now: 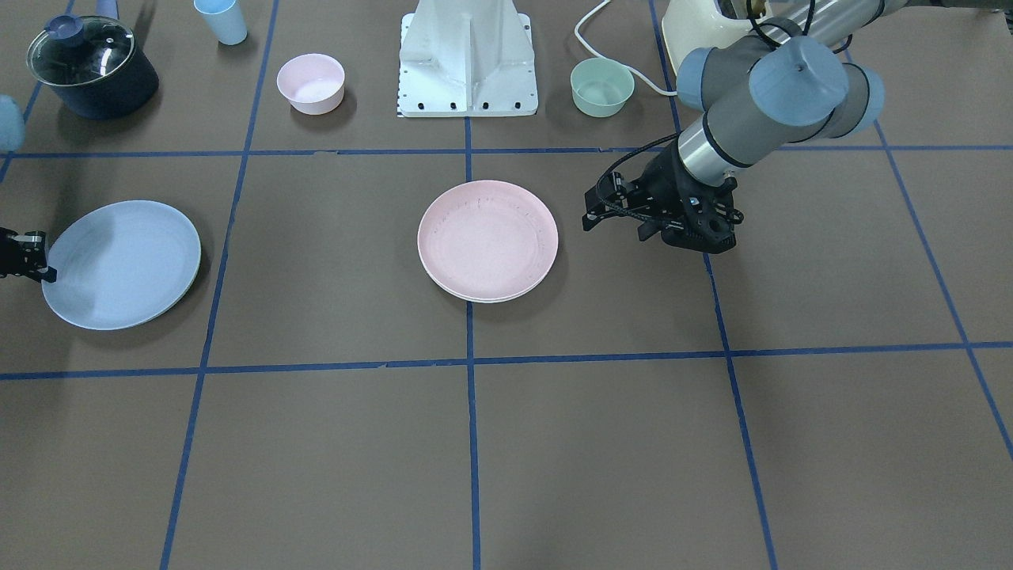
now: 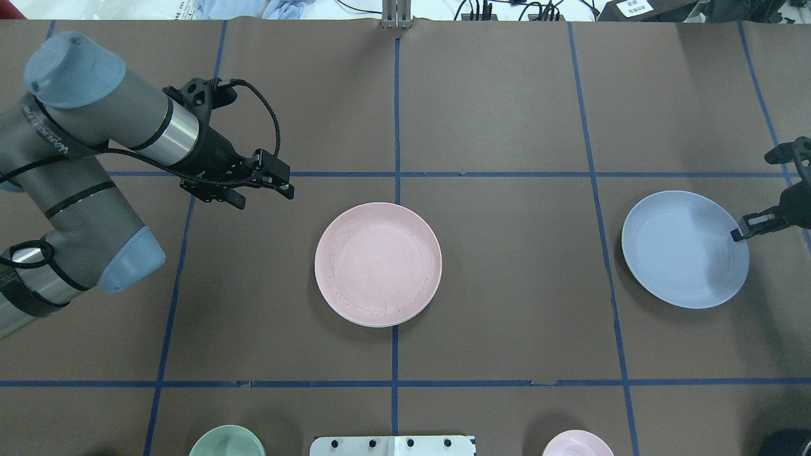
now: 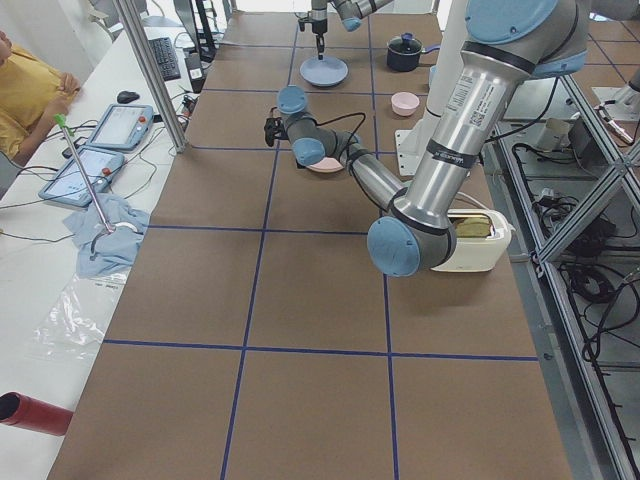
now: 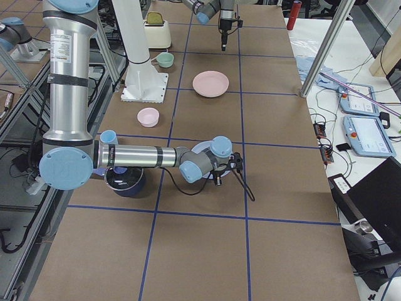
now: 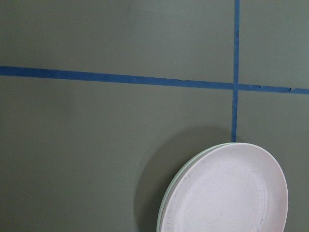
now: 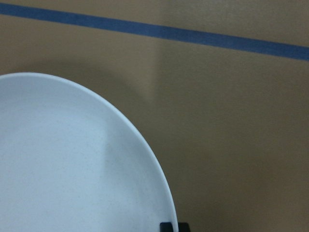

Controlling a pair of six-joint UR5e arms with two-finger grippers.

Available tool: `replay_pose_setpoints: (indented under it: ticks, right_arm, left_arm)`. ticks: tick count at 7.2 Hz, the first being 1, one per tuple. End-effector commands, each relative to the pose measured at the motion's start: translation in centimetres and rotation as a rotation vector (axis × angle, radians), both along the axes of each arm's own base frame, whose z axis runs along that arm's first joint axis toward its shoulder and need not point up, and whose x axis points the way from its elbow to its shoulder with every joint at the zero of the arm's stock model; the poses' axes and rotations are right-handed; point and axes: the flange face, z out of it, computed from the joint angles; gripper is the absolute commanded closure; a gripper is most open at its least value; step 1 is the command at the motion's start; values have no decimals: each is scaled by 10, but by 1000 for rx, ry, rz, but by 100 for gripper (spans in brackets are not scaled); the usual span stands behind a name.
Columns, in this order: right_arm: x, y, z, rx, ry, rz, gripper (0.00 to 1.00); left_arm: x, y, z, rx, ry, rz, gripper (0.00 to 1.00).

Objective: Stack three plates with pink and blue
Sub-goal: 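Carry the blue plate with the right gripper onto the pink plate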

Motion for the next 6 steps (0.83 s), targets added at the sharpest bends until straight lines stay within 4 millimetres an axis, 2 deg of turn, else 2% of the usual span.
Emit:
replay_pose_setpoints:
  ticks: [1, 2, 3, 4, 5, 6]
  right_arm:
    - [-9, -10, -82, -70, -107, 94, 100]
    - [-27, -23, -124, -109, -154, 138, 100]
    - [-86, -31, -179, -176, -198, 150, 100]
    - [-138, -35, -234, -222, -238, 176, 100]
    - [-184, -24, -281, -265, -274, 197, 100]
    - [-234, 6, -318, -290, -299, 221, 100]
  left_arm:
    - [-5, 3, -2, 7, 5, -1, 0]
    - [-12, 10, 6, 6, 1, -1, 0]
    - [-25, 12, 7, 11, 5, -13, 0]
    - [-37, 5, 12, 7, 1, -35, 0]
    - [-52, -4, 20, 1, -8, -63, 0]
    - [-73, -16, 28, 83, -30, -58, 0]
